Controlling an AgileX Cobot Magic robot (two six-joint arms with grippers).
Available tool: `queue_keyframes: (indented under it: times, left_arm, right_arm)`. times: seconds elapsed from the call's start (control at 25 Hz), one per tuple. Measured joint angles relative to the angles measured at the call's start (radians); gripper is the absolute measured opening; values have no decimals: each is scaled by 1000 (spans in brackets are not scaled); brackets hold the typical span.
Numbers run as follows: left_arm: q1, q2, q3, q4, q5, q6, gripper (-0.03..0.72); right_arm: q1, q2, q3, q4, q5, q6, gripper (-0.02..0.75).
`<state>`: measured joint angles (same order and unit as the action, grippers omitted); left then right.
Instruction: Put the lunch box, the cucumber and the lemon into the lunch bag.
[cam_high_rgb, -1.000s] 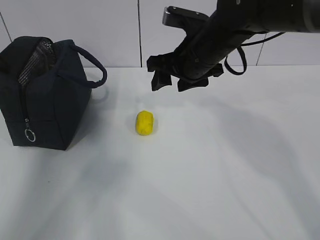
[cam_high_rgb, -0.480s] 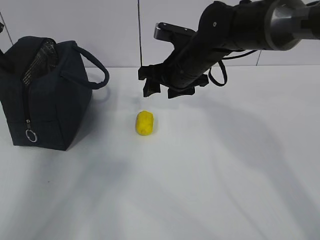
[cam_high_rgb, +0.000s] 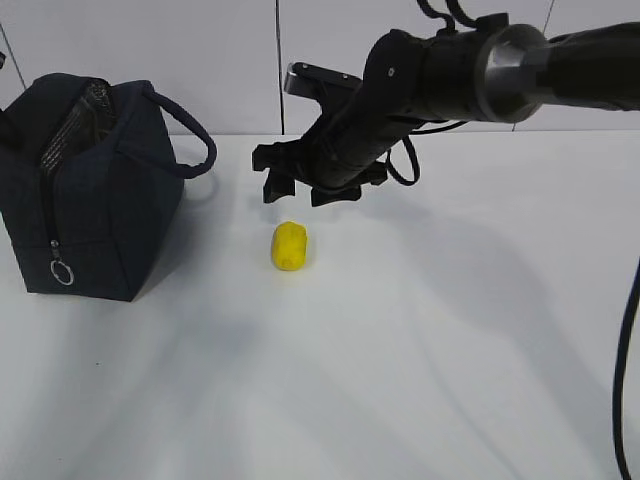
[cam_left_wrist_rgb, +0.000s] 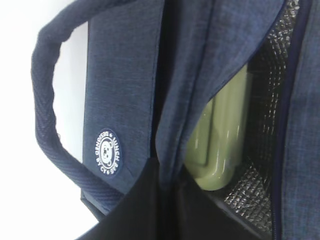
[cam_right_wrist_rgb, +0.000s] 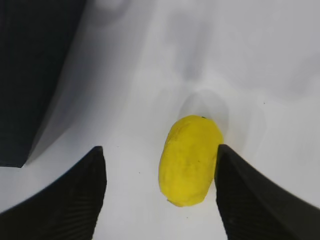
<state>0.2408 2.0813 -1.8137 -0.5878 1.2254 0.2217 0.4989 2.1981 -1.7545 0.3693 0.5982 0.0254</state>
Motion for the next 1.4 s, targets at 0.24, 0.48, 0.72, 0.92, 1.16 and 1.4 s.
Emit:
queue_keyframes:
  times: [0.24,0.48,0.72,0.92,1.16,1.4]
  left_arm:
    - [0,0,0,4,0,0,6]
    - [0,0,0,4,0,0,6]
    - [0,0,0,4,0,0,6]
    - [0,0,0,4,0,0,6]
    - [0,0,0,4,0,0,6]
    - [0,0,0,4,0,0,6]
  right_arm:
    - [7,45,-16,2,-6,0,513]
    - [7,82,-18,2,-32,0,513]
    - [7,108,-18,4,-60,0,513]
    - [7,108,-18,8,-83,0,513]
    - [7,110,-18,10,-85,0,513]
    - [7,138,-24,12,-85,0,513]
